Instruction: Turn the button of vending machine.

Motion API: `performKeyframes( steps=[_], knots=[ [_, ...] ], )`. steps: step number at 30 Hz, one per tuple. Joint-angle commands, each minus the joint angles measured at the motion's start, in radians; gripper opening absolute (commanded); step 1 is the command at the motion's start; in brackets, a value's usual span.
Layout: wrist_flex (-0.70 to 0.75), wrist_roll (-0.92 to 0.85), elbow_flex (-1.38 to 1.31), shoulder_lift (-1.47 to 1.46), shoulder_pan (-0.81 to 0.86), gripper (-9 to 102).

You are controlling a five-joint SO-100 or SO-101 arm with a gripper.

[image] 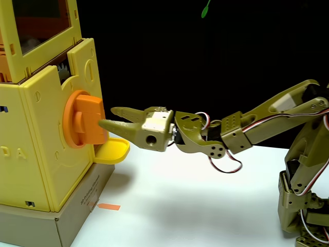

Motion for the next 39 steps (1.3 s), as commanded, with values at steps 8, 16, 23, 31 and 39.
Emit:
performKeyframes(
  steps=[8, 16, 23, 31, 39],
  knots=[
    [0.229, -0.514, 0.282, 0.408, -0.014, 35],
    [0.64, -1.212, 0.259, 0.696, 0.009, 37],
    [1.04, -1.996, 0.138, 0.744, 0.109, 41],
    [0.997, -2.424, 0.132, 0.699, 0.186, 44],
    [0.779, -2.757, 0.064, 0.509, 0.155, 44]
  ],
)
